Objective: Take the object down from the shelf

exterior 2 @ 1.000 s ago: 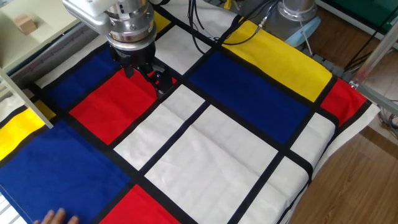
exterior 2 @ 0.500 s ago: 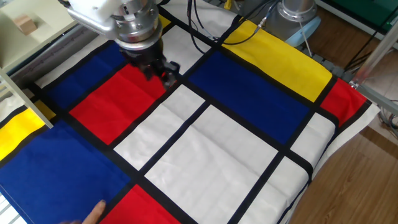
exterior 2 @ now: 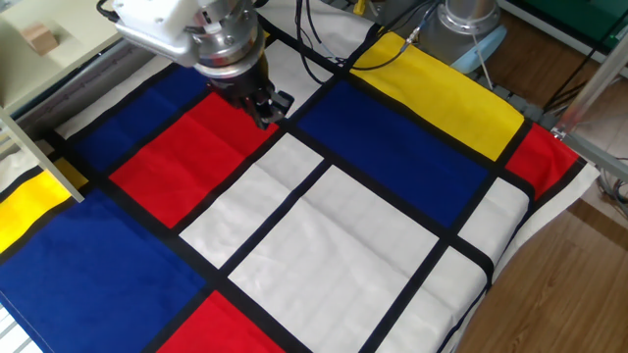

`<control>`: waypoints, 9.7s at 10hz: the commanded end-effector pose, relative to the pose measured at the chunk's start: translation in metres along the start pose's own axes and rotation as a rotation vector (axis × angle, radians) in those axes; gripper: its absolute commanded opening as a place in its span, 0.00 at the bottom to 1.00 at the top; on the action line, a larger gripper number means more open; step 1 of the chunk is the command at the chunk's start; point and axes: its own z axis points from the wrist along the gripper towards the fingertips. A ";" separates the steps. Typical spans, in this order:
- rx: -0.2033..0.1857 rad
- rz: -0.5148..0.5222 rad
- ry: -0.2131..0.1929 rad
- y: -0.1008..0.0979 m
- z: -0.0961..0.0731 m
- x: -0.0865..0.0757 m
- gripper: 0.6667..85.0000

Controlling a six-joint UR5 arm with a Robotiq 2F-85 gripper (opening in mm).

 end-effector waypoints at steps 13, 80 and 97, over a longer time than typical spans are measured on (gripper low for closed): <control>-0.020 0.099 -0.135 -0.004 -0.023 -0.012 0.15; 0.006 0.172 -0.163 -0.112 -0.025 0.082 0.00; -0.040 0.099 -0.216 -0.113 -0.030 0.058 0.06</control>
